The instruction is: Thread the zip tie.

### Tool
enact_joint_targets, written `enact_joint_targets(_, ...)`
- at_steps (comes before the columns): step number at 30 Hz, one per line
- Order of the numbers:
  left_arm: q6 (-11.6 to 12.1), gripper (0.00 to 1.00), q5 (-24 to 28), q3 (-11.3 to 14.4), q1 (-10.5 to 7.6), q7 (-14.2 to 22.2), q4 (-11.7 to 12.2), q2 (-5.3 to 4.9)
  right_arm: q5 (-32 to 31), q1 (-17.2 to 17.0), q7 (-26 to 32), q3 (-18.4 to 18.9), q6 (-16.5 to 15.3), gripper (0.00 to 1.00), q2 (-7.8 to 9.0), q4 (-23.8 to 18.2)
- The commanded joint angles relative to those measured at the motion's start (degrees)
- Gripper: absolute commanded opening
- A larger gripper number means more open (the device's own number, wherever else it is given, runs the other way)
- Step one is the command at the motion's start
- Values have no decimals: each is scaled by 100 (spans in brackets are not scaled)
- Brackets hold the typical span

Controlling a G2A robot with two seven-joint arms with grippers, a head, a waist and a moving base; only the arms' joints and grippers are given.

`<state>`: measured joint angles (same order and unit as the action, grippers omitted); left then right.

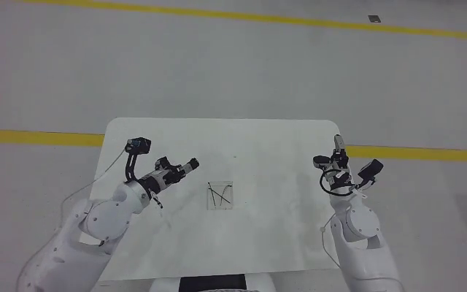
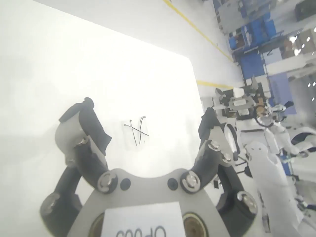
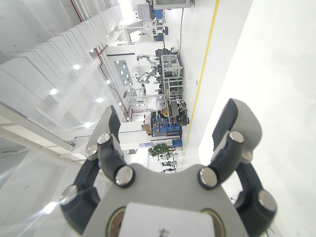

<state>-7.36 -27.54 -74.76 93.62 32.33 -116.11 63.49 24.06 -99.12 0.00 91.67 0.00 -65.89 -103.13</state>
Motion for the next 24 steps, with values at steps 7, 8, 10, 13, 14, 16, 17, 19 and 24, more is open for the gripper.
enact_joint_targets(7,-563,100,-735,819,-658,394,281,65,0,0,0,0,0,100,0,0)
enact_joint_targets(8,-563,100,-735,819,-658,394,281,65,0,0,0,0,0,100,0,0)
enact_joint_targets(10,-563,100,-735,819,-658,394,281,65,0,0,0,0,0,100,0,0)
enact_joint_targets(13,-563,100,-735,819,-658,394,281,65,0,0,0,0,0,100,0,0)
enact_joint_targets(14,-563,100,-735,819,-658,394,281,65,0,0,0,0,0,100,0,0)
enact_joint_targets(16,-563,100,-735,819,-658,394,281,65,0,0,0,0,0,100,0,0)
enact_joint_targets(17,-563,100,-735,819,-658,394,281,65,0,0,0,0,0,100,0,0)
enact_joint_targets(19,-563,100,-735,819,-658,394,281,65,0,0,0,0,0,100,0,0)
enact_joint_targets(24,-534,100,-754,835,-673,392,265,66,0,0,0,0,0,100,0,0)
